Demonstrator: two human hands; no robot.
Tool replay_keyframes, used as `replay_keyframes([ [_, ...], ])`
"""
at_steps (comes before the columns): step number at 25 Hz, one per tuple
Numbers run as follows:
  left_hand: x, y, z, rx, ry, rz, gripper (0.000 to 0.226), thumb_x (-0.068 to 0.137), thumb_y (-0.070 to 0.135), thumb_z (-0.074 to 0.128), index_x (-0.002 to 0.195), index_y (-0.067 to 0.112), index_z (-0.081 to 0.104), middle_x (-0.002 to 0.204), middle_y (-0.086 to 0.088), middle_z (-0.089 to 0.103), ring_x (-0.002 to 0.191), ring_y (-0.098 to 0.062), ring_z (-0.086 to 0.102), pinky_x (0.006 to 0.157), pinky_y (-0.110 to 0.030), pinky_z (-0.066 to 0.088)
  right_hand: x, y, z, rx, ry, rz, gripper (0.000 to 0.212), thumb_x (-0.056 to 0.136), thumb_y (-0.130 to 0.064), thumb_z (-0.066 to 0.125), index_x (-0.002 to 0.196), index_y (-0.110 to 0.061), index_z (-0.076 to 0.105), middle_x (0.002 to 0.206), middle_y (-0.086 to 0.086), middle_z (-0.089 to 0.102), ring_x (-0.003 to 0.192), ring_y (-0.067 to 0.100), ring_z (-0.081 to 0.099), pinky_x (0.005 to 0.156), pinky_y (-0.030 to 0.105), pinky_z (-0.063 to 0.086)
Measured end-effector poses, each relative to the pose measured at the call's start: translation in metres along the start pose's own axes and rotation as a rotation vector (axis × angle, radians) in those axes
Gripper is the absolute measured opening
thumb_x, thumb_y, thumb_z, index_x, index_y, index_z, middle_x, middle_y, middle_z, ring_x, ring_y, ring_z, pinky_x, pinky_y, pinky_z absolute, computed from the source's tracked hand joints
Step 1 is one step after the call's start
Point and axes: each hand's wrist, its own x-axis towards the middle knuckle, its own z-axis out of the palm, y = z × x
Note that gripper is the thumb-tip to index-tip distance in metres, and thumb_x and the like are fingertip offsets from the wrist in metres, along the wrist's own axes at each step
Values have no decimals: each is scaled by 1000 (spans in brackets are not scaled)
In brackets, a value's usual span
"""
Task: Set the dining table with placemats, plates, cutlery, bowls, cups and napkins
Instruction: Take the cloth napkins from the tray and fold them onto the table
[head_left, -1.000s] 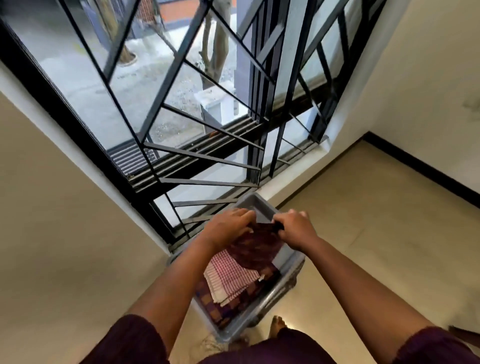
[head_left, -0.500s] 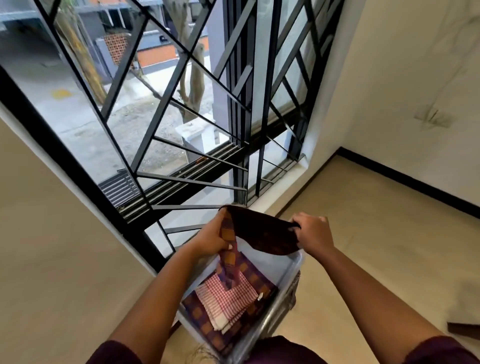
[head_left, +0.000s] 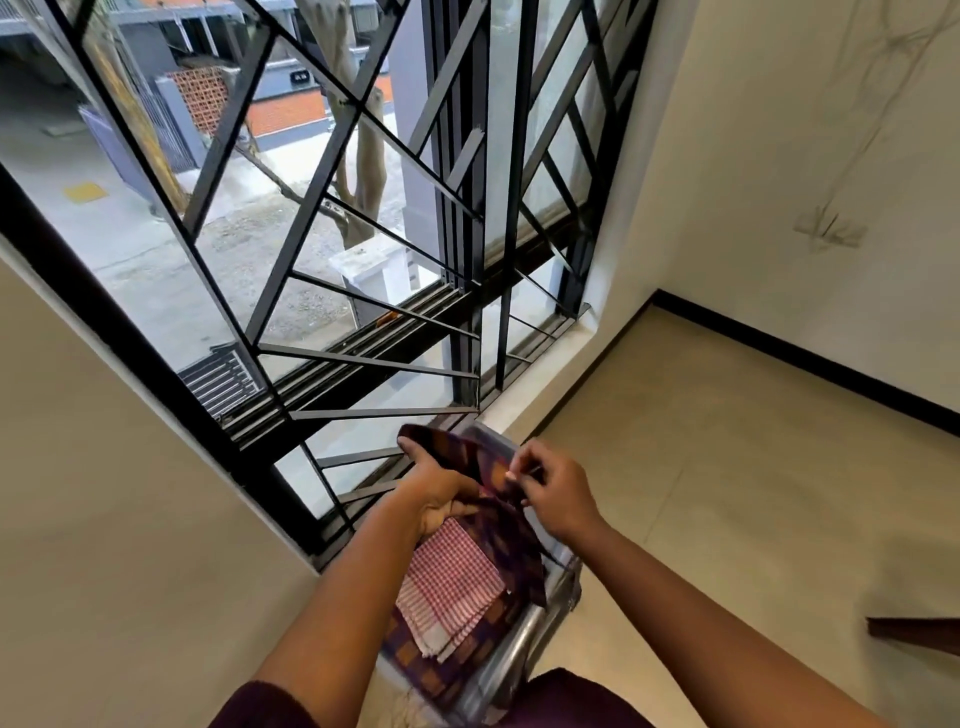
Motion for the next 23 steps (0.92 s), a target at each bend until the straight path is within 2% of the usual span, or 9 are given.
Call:
replay_keyframes([
  [3,-1,-4,4,-40,65,-45,122,87,-17,53,137,44,-39,138,-34,40,76,-35,68,64,-45,59,-17,3,3,-224,-139,-176,13,81,-18,61,89,-22,71,93,-12,64,87,3,60,81,31,54],
  [6,-3,-10,12,-14,95,-36,122,85,-17,56,141,42,-35,142,-32,34,76,-32,62,65,-42,58,-27,4,6,-434,-228,-239,34,79,-48,65,100,-21,69,101,-9,59,90,6,56,78,24,50],
  [10,-1,-13,15,-61,7,-101,115,84,-10,62,149,41,-18,130,-32,45,85,-38,66,76,-50,58,-29,1,7,-456,-94,-277,12,86,-17,64,95,-15,72,100,-4,64,89,12,59,78,26,50],
  [12,0,-13,3,52,-55,-130,92,87,16,71,151,33,7,122,-27,55,89,-39,68,72,-49,60,-19,-1,-7,-368,50,-200,14,83,-8,66,86,-21,71,90,-10,64,82,2,58,74,18,44],
  [14,4,-14,-17,501,4,-7,76,84,49,68,145,22,31,129,-16,57,105,-34,63,80,-39,57,-5,0,-30,-313,157,-161,19,78,-4,70,79,-23,70,83,-10,65,76,3,59,69,22,47],
  [15,8,-14,-27,749,57,126,71,82,56,66,140,21,42,134,-11,55,116,-29,58,86,-33,51,0,-1,-42,-307,190,-156,17,76,-5,72,77,-22,71,81,-9,65,74,7,61,67,25,50],
  [17,12,-11,-41,1006,141,449,52,82,49,70,125,22,60,140,-3,51,126,-23,50,93,-32,42,9,-7,-60,-310,235,-149,14,73,-6,76,74,-19,72,79,-6,66,73,11,63,66,26,52],
  [20,17,3,-48,890,241,725,17,82,19,76,98,17,72,111,0,64,104,-23,62,81,-25,43,17,-16,-68,-296,256,-70,22,69,-2,74,67,-23,70,76,-7,65,73,13,63,66,24,50],
  [23,22,17,-50,793,266,813,15,80,6,75,89,16,71,89,2,64,85,-18,62,75,-27,49,20,-20,-66,-237,269,46,21,71,-2,74,67,-22,70,78,-4,68,74,16,64,66,29,55],
])
